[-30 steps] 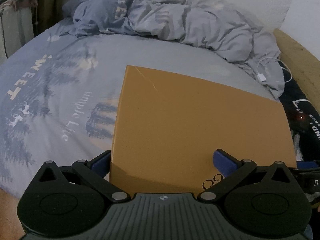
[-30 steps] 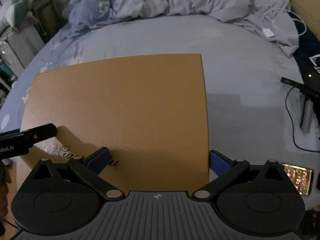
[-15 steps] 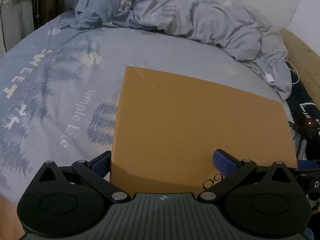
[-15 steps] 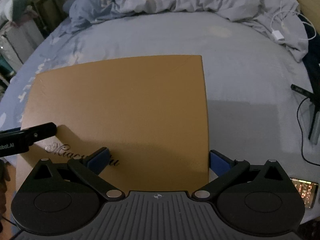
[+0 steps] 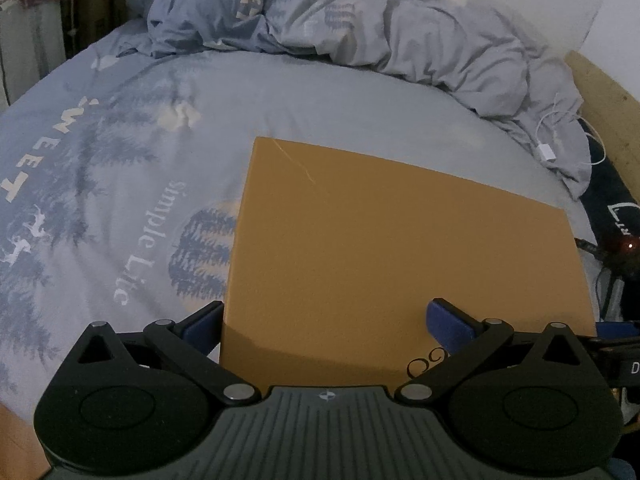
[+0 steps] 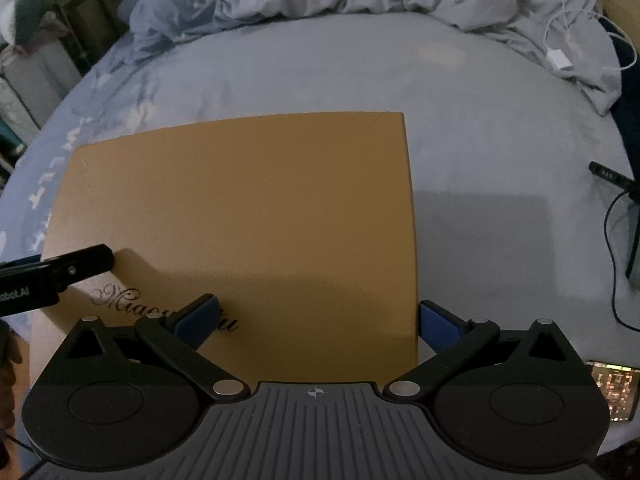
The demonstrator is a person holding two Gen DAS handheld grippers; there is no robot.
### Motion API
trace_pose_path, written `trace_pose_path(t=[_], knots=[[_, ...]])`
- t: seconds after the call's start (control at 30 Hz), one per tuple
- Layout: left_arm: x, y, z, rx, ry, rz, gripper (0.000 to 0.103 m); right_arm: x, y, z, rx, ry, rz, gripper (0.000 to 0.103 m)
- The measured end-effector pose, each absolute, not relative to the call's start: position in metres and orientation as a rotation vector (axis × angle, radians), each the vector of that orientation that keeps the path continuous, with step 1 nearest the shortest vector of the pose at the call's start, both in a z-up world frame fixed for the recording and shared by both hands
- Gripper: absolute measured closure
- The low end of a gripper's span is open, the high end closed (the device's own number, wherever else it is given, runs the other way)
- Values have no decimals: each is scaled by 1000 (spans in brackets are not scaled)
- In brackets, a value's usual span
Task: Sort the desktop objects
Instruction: 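Press the orange lid flat onto the box with both grippers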
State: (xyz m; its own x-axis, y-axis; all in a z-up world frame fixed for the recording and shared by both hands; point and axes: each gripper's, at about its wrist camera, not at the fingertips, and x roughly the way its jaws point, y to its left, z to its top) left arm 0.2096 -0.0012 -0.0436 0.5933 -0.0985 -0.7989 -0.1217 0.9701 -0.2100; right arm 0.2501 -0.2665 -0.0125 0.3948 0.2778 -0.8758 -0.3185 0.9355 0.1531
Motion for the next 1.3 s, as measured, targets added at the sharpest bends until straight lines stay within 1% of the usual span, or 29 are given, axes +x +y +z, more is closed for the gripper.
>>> trace_pose_path(t=[0.67,0.93,1.3], knots=[[213,0,-65,-261,952,25,0,261,-260,-33,-60,1132,373,0],[206,-3,-75,-244,916,27,0,264,-260,-45,-54,1150,380,0],[194,-7,-79,-236,827,36,0,257,-262,-52,-57,1105,383,0]])
